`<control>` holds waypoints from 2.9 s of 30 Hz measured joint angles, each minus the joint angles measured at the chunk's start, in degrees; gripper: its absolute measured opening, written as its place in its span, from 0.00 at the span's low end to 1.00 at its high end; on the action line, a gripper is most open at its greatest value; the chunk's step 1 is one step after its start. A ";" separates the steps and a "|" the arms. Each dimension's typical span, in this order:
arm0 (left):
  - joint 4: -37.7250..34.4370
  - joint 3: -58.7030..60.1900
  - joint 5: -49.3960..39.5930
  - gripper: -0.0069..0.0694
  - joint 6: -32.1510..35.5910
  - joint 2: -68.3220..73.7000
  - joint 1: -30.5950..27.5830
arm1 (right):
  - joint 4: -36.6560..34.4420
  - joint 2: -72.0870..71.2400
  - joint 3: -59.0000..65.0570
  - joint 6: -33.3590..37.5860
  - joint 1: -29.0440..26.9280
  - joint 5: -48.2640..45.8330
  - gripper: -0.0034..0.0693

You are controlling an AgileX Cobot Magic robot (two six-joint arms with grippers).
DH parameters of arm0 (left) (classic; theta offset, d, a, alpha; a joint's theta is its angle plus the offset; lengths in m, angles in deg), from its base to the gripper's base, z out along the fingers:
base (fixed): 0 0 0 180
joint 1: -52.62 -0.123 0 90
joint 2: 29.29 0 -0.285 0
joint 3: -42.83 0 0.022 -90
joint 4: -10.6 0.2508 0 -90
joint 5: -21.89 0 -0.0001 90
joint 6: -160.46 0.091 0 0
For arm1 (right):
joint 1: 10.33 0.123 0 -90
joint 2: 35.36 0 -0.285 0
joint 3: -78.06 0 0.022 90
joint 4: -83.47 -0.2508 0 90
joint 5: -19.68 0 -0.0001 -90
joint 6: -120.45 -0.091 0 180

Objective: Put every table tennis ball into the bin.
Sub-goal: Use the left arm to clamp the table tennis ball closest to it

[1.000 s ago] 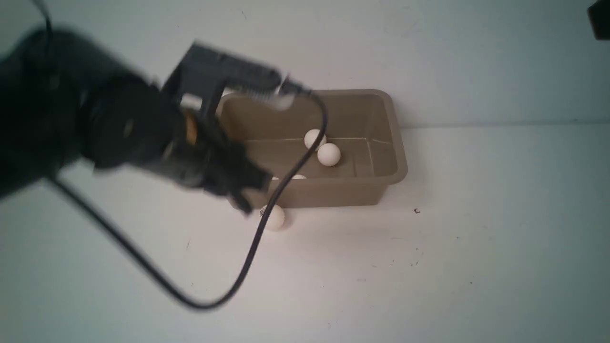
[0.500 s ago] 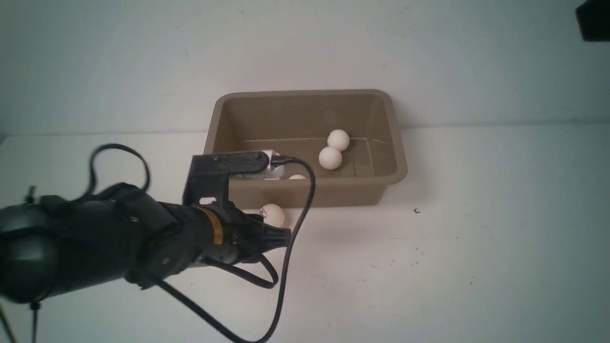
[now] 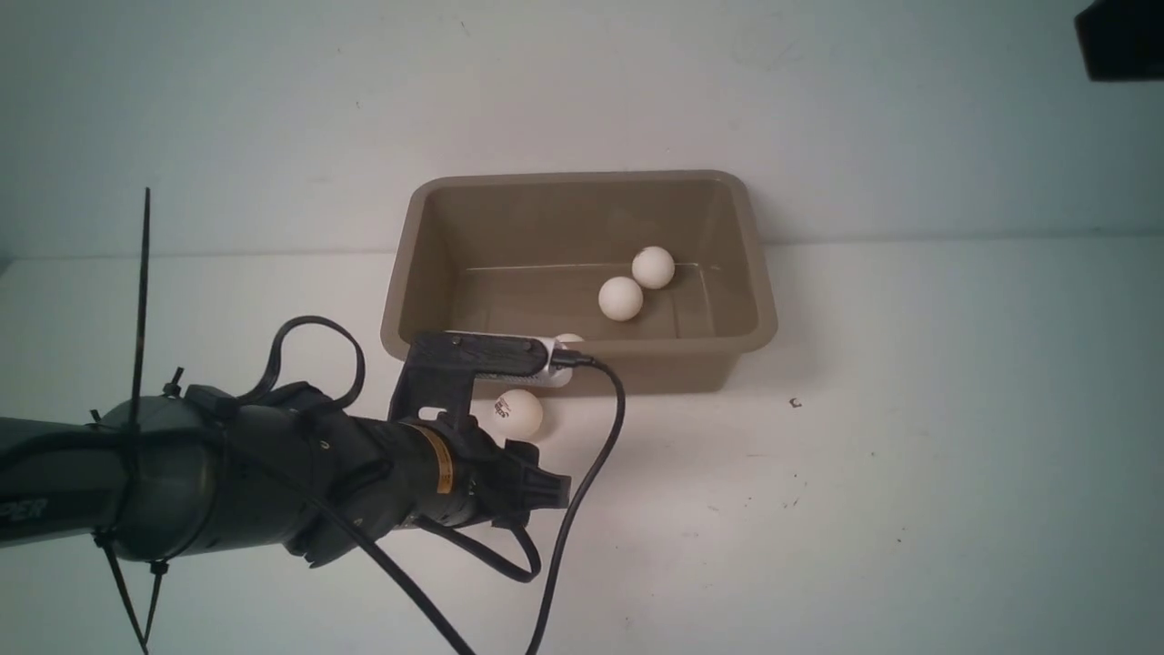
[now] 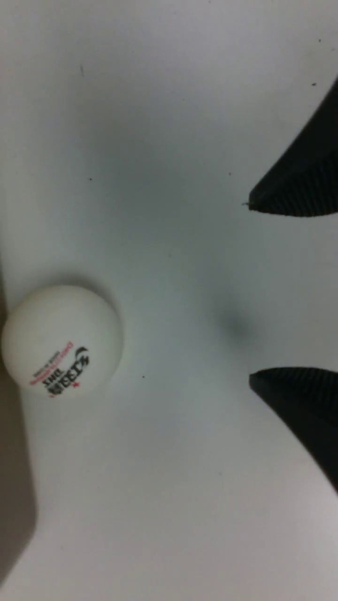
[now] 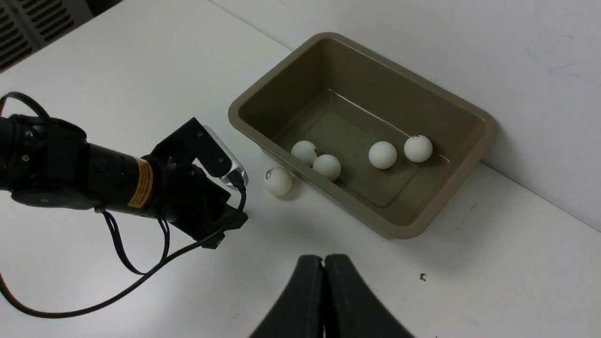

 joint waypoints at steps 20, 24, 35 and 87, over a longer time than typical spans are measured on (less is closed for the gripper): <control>2.06 -2.71 4.76 0.71 4.13 1.06 -3.19 | -7.90 0.00 0.00 1.51 0.00 0.00 0.02; 2.09 -4.41 4.46 0.71 5.40 2.55 -3.37 | -8.55 0.00 0.00 1.51 0.00 0.00 0.02; 2.09 -5.15 6.45 0.71 5.96 6.85 -4.06 | -8.69 0.00 0.00 1.57 0.00 0.00 0.02; 2.09 -13.60 7.69 0.55 5.97 15.34 -6.32 | -8.73 0.00 0.00 2.80 0.00 0.00 0.02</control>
